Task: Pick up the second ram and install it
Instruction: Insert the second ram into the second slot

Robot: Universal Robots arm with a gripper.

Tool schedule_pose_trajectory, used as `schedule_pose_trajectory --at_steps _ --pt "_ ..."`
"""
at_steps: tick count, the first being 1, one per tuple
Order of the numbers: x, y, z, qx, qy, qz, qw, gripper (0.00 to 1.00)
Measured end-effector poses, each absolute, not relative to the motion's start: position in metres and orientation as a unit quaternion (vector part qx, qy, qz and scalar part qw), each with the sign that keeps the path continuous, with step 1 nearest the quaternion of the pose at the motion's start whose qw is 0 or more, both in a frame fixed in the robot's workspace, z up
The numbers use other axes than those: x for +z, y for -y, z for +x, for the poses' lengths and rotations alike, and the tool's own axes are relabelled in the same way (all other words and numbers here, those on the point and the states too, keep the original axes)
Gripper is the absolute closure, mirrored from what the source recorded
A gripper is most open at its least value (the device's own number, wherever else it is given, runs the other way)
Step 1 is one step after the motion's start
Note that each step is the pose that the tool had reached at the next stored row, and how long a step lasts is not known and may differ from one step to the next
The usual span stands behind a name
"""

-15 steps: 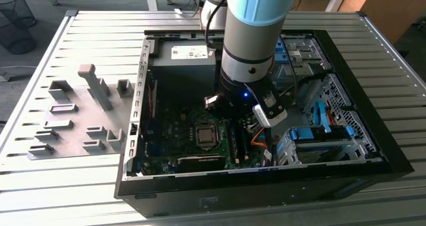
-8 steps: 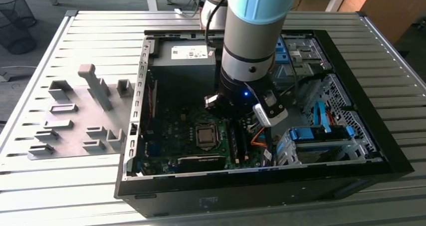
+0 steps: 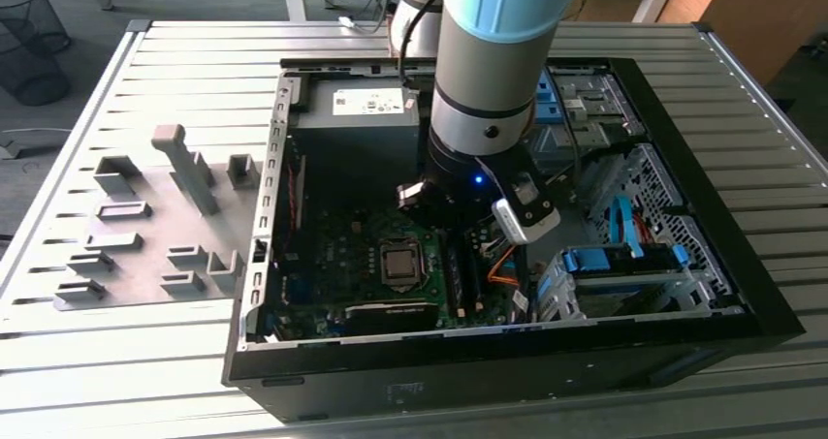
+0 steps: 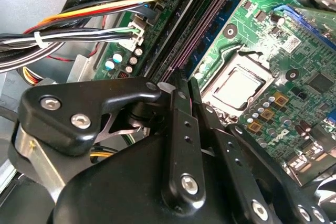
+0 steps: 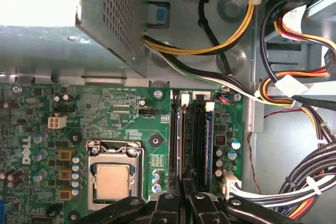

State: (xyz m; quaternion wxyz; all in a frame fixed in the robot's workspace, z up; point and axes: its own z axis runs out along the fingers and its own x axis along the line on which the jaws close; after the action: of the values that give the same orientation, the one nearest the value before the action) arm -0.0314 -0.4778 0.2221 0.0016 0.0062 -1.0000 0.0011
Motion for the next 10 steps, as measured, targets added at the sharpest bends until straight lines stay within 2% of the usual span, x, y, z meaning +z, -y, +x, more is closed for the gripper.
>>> schedule_pose_trajectory --at_steps 10 --pt "0.2185 0.4779 -0.0304 0.002 1.0 0.004 0.002 0.86"
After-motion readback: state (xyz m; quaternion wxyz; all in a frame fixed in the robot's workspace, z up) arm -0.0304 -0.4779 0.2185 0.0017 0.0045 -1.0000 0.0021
